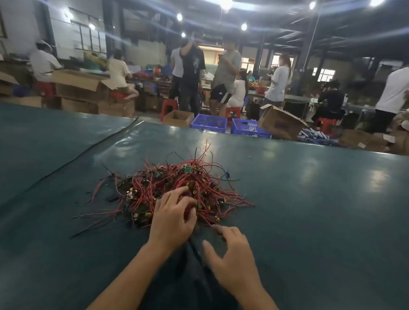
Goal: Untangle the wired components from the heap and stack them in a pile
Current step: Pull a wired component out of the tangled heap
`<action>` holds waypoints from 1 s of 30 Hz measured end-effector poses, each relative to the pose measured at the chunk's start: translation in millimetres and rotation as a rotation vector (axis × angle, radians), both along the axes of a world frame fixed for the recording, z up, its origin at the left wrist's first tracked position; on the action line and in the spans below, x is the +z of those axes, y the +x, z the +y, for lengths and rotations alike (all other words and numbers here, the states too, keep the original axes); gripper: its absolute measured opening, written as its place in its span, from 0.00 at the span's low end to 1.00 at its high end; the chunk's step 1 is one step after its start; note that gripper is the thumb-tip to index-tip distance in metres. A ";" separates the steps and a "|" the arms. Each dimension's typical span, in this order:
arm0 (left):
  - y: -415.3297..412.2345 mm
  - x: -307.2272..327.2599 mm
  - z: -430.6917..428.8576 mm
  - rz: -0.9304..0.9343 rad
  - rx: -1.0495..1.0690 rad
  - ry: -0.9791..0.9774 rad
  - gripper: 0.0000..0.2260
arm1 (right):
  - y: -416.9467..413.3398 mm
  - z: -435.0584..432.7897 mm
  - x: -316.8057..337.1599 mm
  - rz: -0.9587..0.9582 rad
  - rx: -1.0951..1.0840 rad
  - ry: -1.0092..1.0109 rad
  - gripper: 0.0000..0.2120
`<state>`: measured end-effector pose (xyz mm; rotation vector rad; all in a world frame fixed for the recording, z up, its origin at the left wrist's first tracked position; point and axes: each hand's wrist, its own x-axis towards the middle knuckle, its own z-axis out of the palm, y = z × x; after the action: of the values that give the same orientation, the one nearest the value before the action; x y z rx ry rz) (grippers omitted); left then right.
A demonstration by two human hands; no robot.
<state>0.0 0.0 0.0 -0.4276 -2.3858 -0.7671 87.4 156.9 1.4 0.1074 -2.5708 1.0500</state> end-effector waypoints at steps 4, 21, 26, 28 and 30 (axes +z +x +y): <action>1.5 -30.3 -10.7 -0.127 0.007 -0.184 0.15 | -2.0 -2.3 -17.6 -0.080 0.019 0.242 0.23; 12.9 -31.1 -37.5 -0.152 0.230 -0.300 0.17 | -24.0 0.6 -27.6 -0.010 -0.045 -0.133 0.23; 11.2 -33.1 -39.0 -0.144 0.219 -0.294 0.17 | -79.4 7.3 -6.3 0.010 -0.176 -0.228 0.30; 10.6 -32.7 -38.1 -0.141 0.213 -0.296 0.17 | -101.6 7.8 -1.8 -0.062 -0.175 -0.197 0.34; 10.2 -33.2 -37.1 -0.133 0.217 -0.305 0.17 | -119.5 6.2 -2.0 -0.165 -0.152 -0.150 0.37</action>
<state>10.2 -37.1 -33.2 -0.2381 -2.6305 -0.3440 -32.1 163.1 -0.6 -0.2181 -2.5831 1.2339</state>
